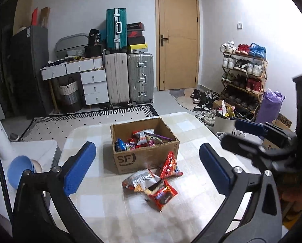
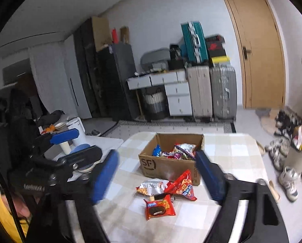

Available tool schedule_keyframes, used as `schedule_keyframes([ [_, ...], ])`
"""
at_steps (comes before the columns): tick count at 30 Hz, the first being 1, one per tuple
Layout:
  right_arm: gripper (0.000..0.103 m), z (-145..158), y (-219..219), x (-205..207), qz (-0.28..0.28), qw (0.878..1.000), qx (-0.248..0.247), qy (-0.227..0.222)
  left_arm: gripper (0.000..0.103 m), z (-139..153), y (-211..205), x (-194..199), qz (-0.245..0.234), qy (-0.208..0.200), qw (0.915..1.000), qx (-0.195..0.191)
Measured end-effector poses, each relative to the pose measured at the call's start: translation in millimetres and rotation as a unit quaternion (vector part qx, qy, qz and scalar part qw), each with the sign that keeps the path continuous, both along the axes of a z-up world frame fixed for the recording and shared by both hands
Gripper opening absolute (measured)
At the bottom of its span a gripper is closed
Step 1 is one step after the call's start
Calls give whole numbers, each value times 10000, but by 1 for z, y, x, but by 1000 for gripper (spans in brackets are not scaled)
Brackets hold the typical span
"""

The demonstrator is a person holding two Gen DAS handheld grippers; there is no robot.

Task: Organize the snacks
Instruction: 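Withdraw both tools from the box back toward the remaining snacks, then grasp the red Oreo packet with the right tool while the left tool grasps the white chip bag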

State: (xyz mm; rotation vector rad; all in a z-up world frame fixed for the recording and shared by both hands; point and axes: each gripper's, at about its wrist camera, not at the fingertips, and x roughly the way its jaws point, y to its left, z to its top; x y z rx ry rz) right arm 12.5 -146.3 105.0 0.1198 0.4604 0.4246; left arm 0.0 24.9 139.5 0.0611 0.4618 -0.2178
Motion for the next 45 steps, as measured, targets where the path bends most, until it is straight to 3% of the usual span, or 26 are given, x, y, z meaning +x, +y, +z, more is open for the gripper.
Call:
schedule_keyframes([
  [1, 101, -1, 1, -12, -13, 9999, 32, -142, 102, -1, 2, -10, 24, -19, 10000, -58],
  [6, 102, -7, 17, -61, -76, 9975, -170, -679, 102, -11, 10, -34, 53, -19, 9995, -303],
  [12, 102, -22, 20, -88, -166, 9971, 71, -744, 102, -45, 22, -54, -74, -57, 9981, -614],
  [15, 102, -31, 21, -85, -210, 9969, -44, -762, 102, -67, 31, -52, 57, 64, 9977, -670],
  [22, 102, -70, 27, -76, -263, 9991, -169, -285, 102, -105, 37, -42, 382, 189, 9979, -491],
  [33, 102, -106, 16, -39, -447, 9982, -45, 398, 102, -145, 28, -11, 299, 570, 9972, -371],
  [37, 102, -130, 19, -17, -398, 9958, -125, 817, 102, -168, 30, 19, 404, 815, 9956, -243],
  [42, 102, -160, 26, 17, -199, 9912, -257, 1280, 102, -187, 41, 59, 424, 1203, 9907, -478],
  [45, 102, -172, 33, 36, -1, 9894, -270, 1430, 102, -195, 42, 89, 404, 1353, 9892, -389],
])
